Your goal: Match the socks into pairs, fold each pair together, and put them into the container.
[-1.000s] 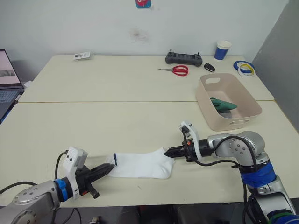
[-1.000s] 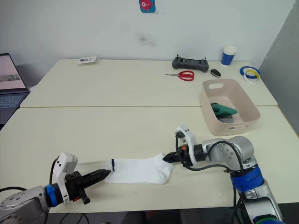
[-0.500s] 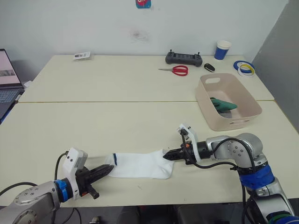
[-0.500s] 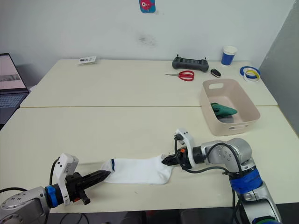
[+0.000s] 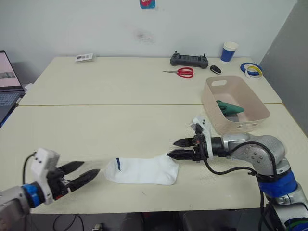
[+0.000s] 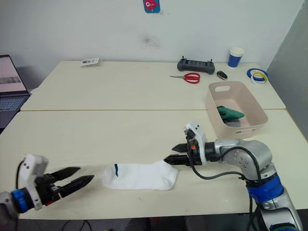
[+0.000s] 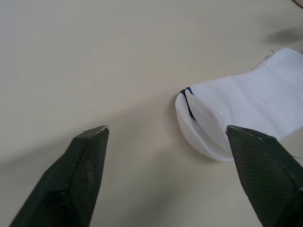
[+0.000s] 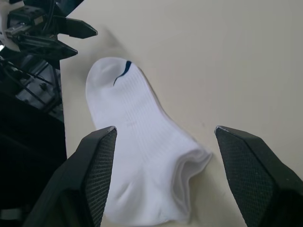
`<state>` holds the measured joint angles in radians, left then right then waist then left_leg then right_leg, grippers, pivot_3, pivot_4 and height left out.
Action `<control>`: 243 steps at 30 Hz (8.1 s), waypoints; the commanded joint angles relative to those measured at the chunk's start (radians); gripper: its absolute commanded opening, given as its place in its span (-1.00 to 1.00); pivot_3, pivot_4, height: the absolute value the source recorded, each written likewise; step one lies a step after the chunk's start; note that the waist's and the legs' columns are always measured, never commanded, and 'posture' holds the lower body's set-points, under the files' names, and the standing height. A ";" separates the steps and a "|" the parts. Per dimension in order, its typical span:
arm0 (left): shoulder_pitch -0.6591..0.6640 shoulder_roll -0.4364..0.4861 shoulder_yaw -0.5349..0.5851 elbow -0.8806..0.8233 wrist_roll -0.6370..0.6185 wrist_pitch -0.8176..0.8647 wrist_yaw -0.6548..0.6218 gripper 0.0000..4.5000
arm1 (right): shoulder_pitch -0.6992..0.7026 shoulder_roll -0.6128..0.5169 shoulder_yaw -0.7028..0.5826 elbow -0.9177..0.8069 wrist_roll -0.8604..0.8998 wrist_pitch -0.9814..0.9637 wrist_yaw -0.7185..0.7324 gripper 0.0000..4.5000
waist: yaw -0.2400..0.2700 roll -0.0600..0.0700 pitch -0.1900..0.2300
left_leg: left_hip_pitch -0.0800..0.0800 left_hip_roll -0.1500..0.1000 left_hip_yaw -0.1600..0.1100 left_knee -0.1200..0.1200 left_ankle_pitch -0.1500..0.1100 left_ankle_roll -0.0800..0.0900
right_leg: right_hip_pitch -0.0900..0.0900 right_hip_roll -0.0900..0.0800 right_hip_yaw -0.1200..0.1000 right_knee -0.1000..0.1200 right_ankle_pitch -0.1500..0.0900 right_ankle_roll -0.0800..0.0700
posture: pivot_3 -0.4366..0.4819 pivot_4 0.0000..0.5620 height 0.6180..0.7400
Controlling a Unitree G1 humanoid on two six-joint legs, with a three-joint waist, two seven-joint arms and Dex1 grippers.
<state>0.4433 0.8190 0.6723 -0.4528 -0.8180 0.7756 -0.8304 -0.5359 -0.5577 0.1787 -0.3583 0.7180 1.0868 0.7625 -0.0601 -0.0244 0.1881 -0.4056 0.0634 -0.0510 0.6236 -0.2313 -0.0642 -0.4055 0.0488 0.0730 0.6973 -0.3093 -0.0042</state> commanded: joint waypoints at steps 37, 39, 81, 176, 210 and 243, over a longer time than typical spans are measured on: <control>-0.082 -0.010 -0.243 -0.013 0.170 -0.276 -0.057 -0.75 | 0.126 -0.033 0.106 0.088 -0.281 -0.489 0.362 -0.83 | 0.006 0.000 -0.001 | 0.007 0.000 -0.002 0.003 0.000 0.000 | 0.011 -0.001 -0.001 0.001 0.001 0.002 | -0.05 -0.47 1.00; -0.101 0.010 -0.195 0.006 0.112 -0.200 -0.054 -0.49 | 0.134 -0.062 0.074 0.064 -0.257 -0.423 0.351 -0.59 | 0.006 0.001 -0.001 | 0.008 0.000 -0.004 0.003 0.000 0.000 | 0.011 -0.001 -0.002 0.001 0.001 0.002 | -0.05 -0.47 1.00; -0.330 -0.166 -0.484 0.011 0.162 -0.046 0.141 -0.99 | 0.036 -0.112 0.141 0.269 -0.340 -0.351 0.362 -0.99 | 0.008 0.000 -0.001 | 0.007 -0.001 -0.002 0.005 0.000 0.000 | 0.012 0.000 -0.001 0.000 0.002 0.003 | -0.05 -0.47 1.00; -0.682 -0.189 -0.930 0.306 0.633 -0.366 -0.117 -1.00 | 0.047 -0.115 -0.143 0.207 -0.119 0.103 0.082 0.99 | 0.007 0.002 -0.001 | 0.009 -0.003 -0.001 0.006 0.000 0.000 | 0.016 0.002 0.000 0.000 0.004 0.005 | -0.05 -0.47 1.00; -0.685 -0.198 -0.925 0.292 0.652 -0.326 -0.084 -1.00 | -0.052 0.172 -0.387 0.349 0.007 0.505 -0.122 -0.99 | 0.004 0.002 -0.003 | 0.010 -0.003 -0.001 0.005 0.000 0.000 | 0.016 0.002 0.000 -0.001 0.004 0.005 | -0.05 -0.47 1.00; -0.719 -0.149 -0.891 0.357 0.645 -0.329 -0.121 -1.00 | -0.084 0.224 -0.392 0.279 0.072 0.521 -0.145 -0.99 | 0.003 0.002 -0.002 | 0.006 -0.002 0.001 0.004 0.000 0.000 | 0.010 0.002 0.000 0.000 0.004 0.005 | -0.05 -0.47 1.00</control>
<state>-0.2919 0.6758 -0.1879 -0.1122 -0.1912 0.4326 -0.9487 -0.5831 -0.3418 -0.1865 -0.0242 0.7455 1.5954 0.6220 -0.0571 -0.0220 0.1858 -0.3999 0.0610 -0.0504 0.6277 -0.2313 -0.0640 -0.3952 0.0512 0.0725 0.6970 -0.3057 0.0011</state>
